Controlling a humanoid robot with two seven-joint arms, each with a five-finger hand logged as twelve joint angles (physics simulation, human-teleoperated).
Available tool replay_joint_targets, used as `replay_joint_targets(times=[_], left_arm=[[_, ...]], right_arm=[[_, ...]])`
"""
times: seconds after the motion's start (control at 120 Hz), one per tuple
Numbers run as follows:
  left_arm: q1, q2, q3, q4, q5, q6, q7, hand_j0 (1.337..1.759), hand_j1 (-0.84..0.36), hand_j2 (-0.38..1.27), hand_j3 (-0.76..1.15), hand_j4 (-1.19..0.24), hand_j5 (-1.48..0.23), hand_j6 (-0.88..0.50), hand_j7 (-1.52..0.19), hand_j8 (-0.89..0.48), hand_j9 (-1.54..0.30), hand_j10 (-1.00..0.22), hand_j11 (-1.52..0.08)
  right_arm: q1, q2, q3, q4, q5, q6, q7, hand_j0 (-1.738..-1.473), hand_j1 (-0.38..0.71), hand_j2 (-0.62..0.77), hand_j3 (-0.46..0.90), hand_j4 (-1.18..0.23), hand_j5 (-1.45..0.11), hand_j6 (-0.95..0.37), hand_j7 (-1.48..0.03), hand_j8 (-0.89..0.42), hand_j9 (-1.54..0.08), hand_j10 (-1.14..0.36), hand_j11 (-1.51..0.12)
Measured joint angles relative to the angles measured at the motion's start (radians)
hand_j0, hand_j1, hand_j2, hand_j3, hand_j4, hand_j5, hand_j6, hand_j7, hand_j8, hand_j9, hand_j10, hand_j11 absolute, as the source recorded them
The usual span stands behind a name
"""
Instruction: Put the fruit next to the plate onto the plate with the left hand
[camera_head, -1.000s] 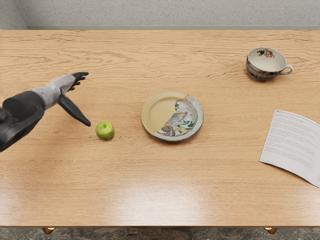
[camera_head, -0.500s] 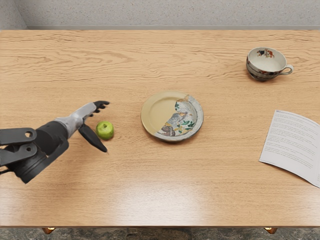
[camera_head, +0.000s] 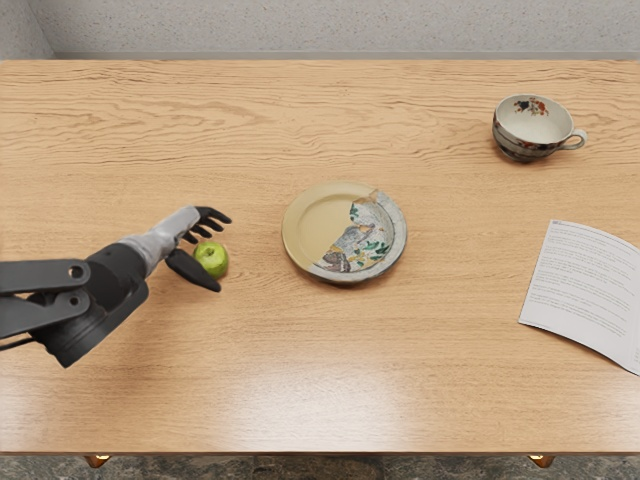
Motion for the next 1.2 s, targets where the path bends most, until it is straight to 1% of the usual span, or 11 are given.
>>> replay_joint_targets(times=[0.408, 0.467, 0.475, 0.5, 0.533, 0.567, 0.608, 0.825, 1.025, 1.125, 1.2], left_arm=[[-0.017, -0.004, 0.023, -0.007, 0.007, -0.002, 0.014, 1.658, -0.24, 0.12, 0.00, -0.49, -0.65, -0.49, -0.65, -0.49, -0.65, -0.49, -0.65], [-0.018, -0.004, 0.025, -0.009, 0.009, -0.003, 0.016, 1.657, -0.25, 0.12, 0.00, -0.51, -0.67, -0.50, -0.67, -0.47, -0.67, -0.49, -0.64], [-0.018, -0.004, 0.026, -0.009, 0.008, -0.003, 0.016, 1.657, -0.26, 0.12, 0.00, -0.52, -0.67, -0.50, -0.67, -0.47, -0.67, -0.47, -0.68], [-0.018, -0.003, 0.026, -0.010, 0.008, -0.004, 0.017, 1.657, -0.26, 0.12, 0.00, -0.53, -0.68, -0.50, -0.68, -0.47, -0.69, -0.47, -0.66], [-0.018, -0.003, 0.027, -0.011, 0.010, -0.005, 0.019, 1.657, -0.27, 0.12, 0.00, -0.54, -0.69, -0.49, -0.70, -0.45, -0.70, -0.45, -0.70], [-0.019, -0.004, 0.027, -0.012, 0.012, -0.006, 0.022, 1.656, -0.27, 0.11, 0.00, -0.56, -0.70, -0.47, -0.71, -0.44, -0.72, -0.44, -0.71], [-0.021, -0.003, 0.027, -0.013, 0.013, -0.008, 0.025, 1.656, -0.28, 0.14, 0.00, -0.58, -0.72, -0.46, -0.73, -0.43, -0.74, -0.47, -0.66], [-0.047, 0.004, 0.028, -0.020, 0.011, -0.010, 0.032, 1.655, -0.29, 0.29, 0.00, -0.63, -0.84, -0.46, -0.84, -0.43, -0.84, -0.60, -0.81], [-0.104, 0.005, 0.029, -0.019, 0.009, -0.007, 0.033, 1.654, -0.27, 0.29, 0.00, -0.67, -0.91, -0.44, -0.90, -0.42, -0.90, -0.66, -0.89], [-0.129, 0.004, 0.029, -0.016, 0.008, -0.006, 0.033, 1.655, -0.28, 0.33, 0.00, -0.68, -0.93, -0.44, -0.92, -0.42, -0.92, -0.67, -0.91], [-0.151, 0.002, 0.029, -0.014, 0.009, -0.005, 0.033, 1.654, -0.27, 0.30, 0.00, -0.68, -0.93, -0.44, -0.93, -0.42, -0.92, -0.67, -0.92]], right_arm=[[0.000, 0.000, 0.000, 0.000, 0.000, 0.000, 0.000, -1.658, -0.35, 0.00, 0.00, 0.00, 0.00, 0.00, 0.00, 0.00, 0.00, 0.00, 0.00], [0.000, 0.000, 0.000, 0.000, 0.000, 0.000, 0.000, -1.658, -0.35, 0.00, 0.00, 0.00, 0.00, 0.00, 0.00, 0.00, 0.00, 0.00, 0.00], [0.000, 0.000, 0.000, 0.000, 0.000, 0.000, 0.000, -1.658, -0.35, 0.00, 0.00, 0.00, 0.00, 0.00, 0.00, 0.00, 0.00, 0.00, 0.00], [0.000, 0.000, 0.000, 0.000, 0.000, 0.000, 0.000, -1.658, -0.35, 0.00, 0.00, 0.00, 0.00, 0.00, 0.00, 0.00, 0.00, 0.00, 0.00], [0.000, 0.000, 0.000, 0.000, 0.000, 0.000, 0.000, -1.658, -0.35, 0.00, 0.00, 0.00, 0.00, 0.00, 0.00, 0.00, 0.00, 0.00, 0.00], [0.000, 0.000, 0.000, 0.000, 0.000, 0.000, 0.000, -1.658, -0.35, 0.00, 0.00, 0.00, 0.00, 0.00, 0.00, 0.00, 0.00, 0.00, 0.00], [0.000, 0.000, 0.000, 0.000, 0.000, 0.000, 0.000, -1.658, -0.35, 0.00, 0.00, 0.00, 0.00, 0.00, 0.00, 0.00, 0.00, 0.00, 0.00], [0.000, 0.000, 0.000, 0.000, 0.000, 0.000, 0.000, -1.658, -0.35, 0.00, 0.00, 0.00, 0.00, 0.00, 0.00, 0.00, 0.00, 0.00, 0.00], [0.000, 0.000, 0.000, 0.000, 0.000, 0.000, 0.000, -1.658, -0.35, 0.00, 0.00, 0.00, 0.00, 0.00, 0.00, 0.00, 0.00, 0.00, 0.00], [0.000, 0.000, 0.000, 0.000, 0.000, 0.000, 0.000, -1.658, -0.35, 0.00, 0.00, 0.00, 0.00, 0.00, 0.00, 0.00, 0.00, 0.00, 0.00], [0.000, 0.000, 0.000, 0.000, 0.000, 0.000, 0.000, -1.658, -0.35, 0.00, 0.00, 0.00, 0.00, 0.00, 0.00, 0.00, 0.00, 0.00, 0.00]])
